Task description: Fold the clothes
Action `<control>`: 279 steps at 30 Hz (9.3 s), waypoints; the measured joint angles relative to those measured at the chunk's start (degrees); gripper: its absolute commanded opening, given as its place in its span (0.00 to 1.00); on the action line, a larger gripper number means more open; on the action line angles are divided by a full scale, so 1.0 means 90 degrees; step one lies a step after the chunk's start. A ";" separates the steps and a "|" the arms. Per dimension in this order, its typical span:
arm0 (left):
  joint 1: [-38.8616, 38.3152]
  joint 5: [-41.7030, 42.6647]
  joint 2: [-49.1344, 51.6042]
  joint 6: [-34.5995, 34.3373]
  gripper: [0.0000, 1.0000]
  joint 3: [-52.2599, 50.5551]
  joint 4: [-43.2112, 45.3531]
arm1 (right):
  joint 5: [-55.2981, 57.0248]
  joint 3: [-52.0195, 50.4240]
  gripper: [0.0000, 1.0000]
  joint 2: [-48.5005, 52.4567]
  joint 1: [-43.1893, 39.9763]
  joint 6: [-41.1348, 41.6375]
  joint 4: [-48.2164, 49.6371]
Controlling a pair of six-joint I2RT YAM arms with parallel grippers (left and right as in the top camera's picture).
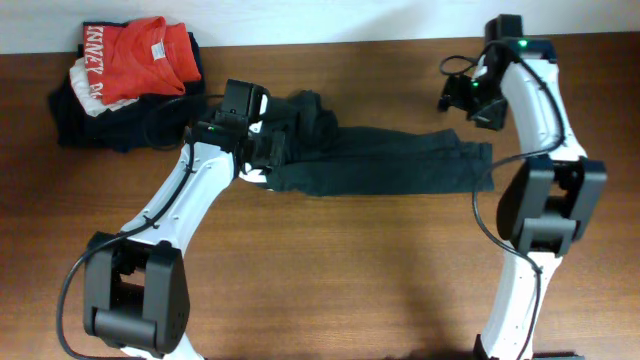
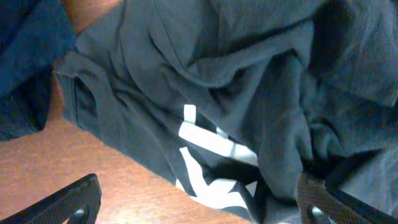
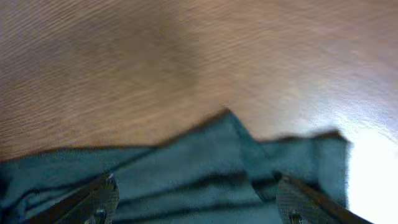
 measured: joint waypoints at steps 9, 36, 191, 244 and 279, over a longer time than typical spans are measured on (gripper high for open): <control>0.0002 -0.0002 0.0000 0.0000 0.99 0.0000 -0.0204 | 0.0675 0.0000 0.78 0.0855 0.0379 0.0119 0.0410; 0.0002 -0.0002 0.0000 0.0000 0.99 0.0000 -0.0204 | 0.0789 0.0090 0.13 0.1005 -0.0022 0.0214 -0.0316; 0.1217 -0.0527 0.2424 -0.0597 0.99 0.7283 -0.5761 | -0.1421 -0.4396 0.60 -0.2035 0.2387 0.0658 0.1800; 0.1035 0.2392 0.2375 -0.0544 0.01 0.4444 -0.2640 | -0.0342 0.0631 0.99 -0.1307 -0.0053 0.0182 -0.2062; 0.0631 0.0996 0.2922 -0.0544 0.78 0.3031 -0.1149 | -0.0345 0.0629 0.99 -0.1263 -0.0049 0.0187 -0.2368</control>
